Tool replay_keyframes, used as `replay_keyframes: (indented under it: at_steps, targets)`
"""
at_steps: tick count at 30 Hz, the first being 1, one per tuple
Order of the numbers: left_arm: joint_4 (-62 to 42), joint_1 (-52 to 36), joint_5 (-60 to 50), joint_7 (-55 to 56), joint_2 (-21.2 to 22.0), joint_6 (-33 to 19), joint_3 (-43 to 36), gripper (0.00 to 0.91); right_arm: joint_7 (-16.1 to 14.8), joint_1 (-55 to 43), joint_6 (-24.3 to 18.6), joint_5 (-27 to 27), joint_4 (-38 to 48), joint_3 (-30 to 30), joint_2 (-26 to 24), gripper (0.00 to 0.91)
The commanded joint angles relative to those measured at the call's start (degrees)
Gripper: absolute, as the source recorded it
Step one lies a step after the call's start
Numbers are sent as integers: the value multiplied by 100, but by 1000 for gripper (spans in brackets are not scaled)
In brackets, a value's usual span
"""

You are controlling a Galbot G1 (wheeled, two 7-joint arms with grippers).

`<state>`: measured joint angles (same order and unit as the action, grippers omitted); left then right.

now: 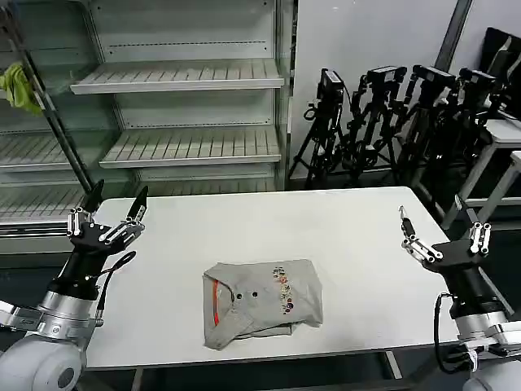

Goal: Fold and organize the clothes.

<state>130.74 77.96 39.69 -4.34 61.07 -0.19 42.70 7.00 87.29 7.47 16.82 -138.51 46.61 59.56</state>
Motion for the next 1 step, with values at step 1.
replay_keyframes:
  at_steps: [1]
  targets:
    - [7, 2, 3, -6, 1, 7, 27, 907, 0, -11, -20, -41, 6, -76, 28, 907]
